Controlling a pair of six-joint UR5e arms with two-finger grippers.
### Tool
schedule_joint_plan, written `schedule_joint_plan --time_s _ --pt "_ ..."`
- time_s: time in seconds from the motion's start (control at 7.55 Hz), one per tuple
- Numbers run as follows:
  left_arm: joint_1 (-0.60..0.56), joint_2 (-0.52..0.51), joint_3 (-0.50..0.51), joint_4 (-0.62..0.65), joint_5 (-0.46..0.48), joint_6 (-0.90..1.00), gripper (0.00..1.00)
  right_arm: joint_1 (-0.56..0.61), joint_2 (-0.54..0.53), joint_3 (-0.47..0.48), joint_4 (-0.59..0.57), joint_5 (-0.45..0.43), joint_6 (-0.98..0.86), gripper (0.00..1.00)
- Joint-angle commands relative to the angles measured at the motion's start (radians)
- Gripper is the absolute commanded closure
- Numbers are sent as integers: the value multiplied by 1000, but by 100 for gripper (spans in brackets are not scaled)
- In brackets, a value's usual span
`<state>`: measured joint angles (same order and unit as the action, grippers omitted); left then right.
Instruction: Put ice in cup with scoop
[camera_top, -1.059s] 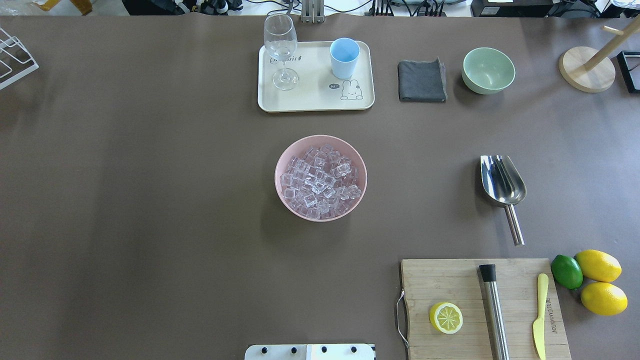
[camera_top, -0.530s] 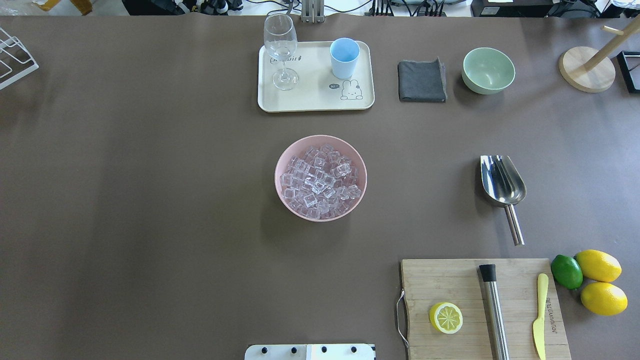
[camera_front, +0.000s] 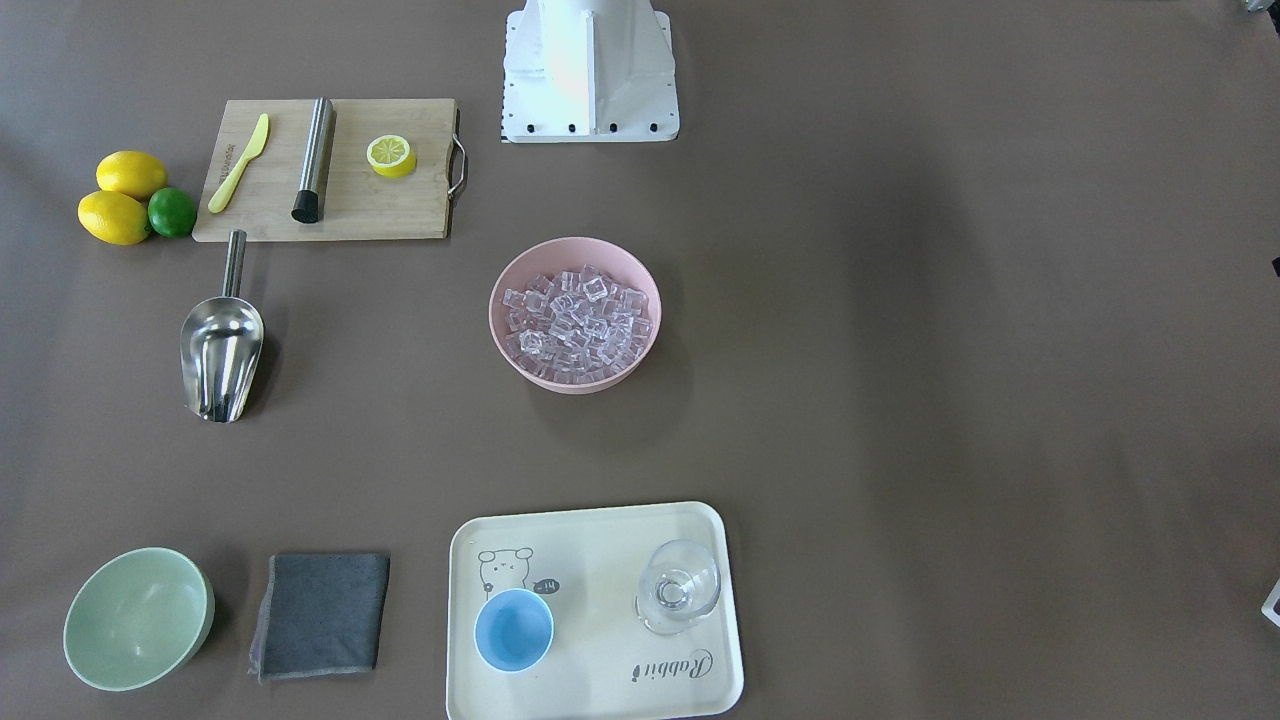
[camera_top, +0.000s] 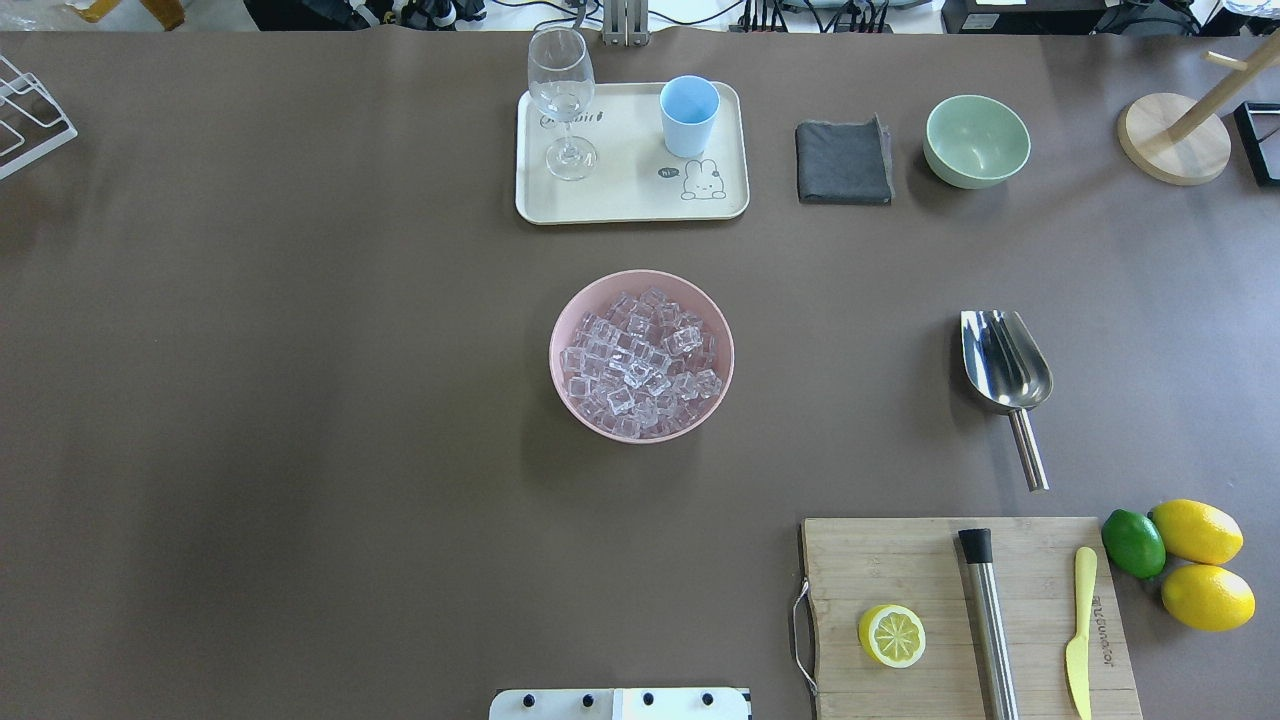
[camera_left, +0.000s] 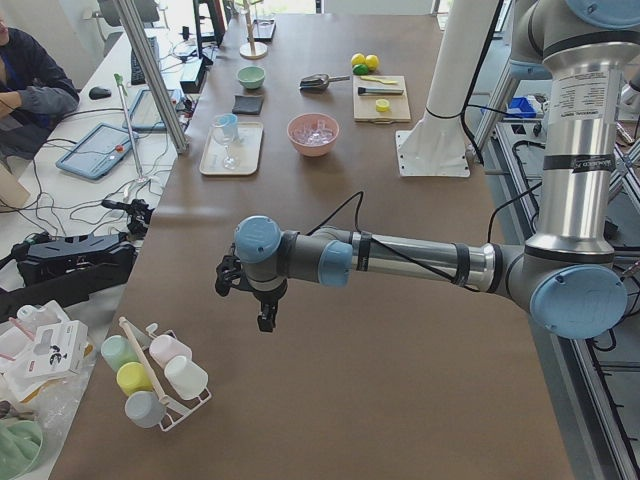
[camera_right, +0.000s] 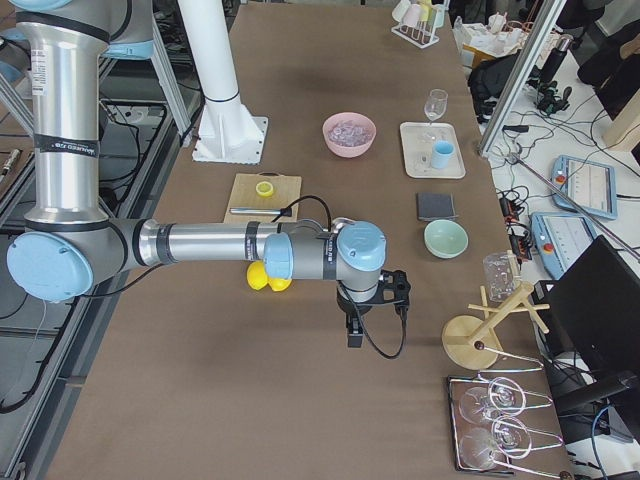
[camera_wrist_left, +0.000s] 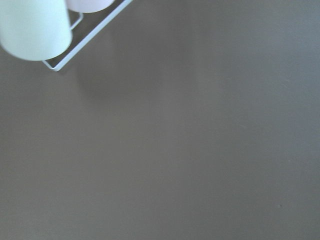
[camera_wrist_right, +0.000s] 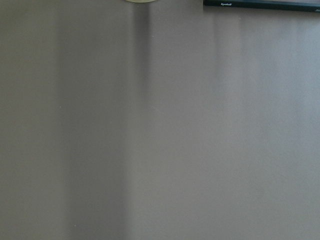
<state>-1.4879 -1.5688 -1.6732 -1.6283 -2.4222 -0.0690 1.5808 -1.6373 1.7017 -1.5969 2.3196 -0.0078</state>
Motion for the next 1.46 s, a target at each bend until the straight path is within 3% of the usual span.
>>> schedule_joint_plan --time_s 0.0,0.4,0.66,0.93,1.06,1.32 --pt "145 -39 -98 -66 -3 3 2 -50 13 42 0 6 15 0" --pt "331 -167 -93 -181 5 0 2 -253 47 165 3 26 389 0" --pt "475 -207 -94 -235 6 0 2 -339 47 246 3 46 512 0" --pt "581 -253 -44 -376 8 0 2 -489 28 259 198 23 744 0" --pt "609 -273 -16 -459 44 1 2 -581 19 257 278 -21 831 0" --pt "716 -327 47 -618 264 -2 2 -762 17 257 340 -118 969 0"
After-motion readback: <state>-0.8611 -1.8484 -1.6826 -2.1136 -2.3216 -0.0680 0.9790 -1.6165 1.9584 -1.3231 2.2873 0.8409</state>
